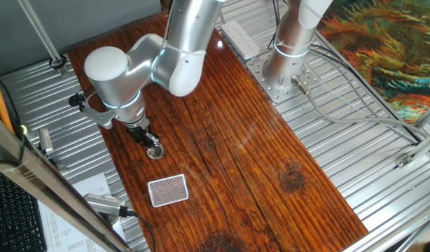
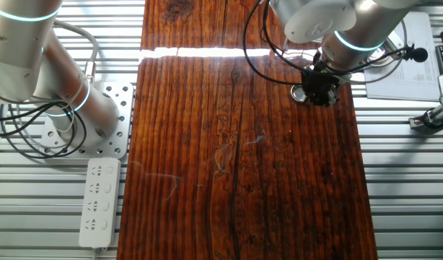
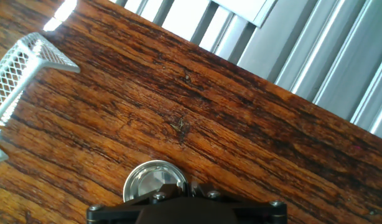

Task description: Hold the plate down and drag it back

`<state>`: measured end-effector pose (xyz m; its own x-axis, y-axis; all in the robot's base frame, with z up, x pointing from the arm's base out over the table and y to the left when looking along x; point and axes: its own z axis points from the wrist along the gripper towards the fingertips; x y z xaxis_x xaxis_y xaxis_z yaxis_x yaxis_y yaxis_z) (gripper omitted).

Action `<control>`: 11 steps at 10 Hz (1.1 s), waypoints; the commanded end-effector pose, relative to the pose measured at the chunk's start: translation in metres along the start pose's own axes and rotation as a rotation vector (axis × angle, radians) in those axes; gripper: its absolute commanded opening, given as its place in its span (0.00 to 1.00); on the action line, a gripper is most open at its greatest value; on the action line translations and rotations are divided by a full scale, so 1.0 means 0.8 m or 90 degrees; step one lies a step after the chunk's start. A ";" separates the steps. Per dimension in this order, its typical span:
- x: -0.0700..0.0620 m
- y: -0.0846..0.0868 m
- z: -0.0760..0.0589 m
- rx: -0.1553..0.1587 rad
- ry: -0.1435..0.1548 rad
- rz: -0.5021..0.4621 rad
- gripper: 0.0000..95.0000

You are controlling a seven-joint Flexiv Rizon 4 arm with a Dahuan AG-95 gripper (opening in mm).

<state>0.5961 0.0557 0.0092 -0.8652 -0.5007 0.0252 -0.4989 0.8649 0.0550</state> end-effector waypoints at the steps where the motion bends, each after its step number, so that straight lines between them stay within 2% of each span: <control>1: -0.001 0.000 0.001 -0.011 -0.006 0.008 0.00; 6: 0.000 -0.002 0.000 0.005 0.005 0.001 0.00; 9: 0.001 -0.004 -0.001 -0.005 0.000 0.003 0.00; 11: 0.001 -0.004 0.000 -0.003 0.001 0.003 0.00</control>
<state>0.5970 0.0527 0.0096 -0.8696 -0.4932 0.0254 -0.4908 0.8688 0.0653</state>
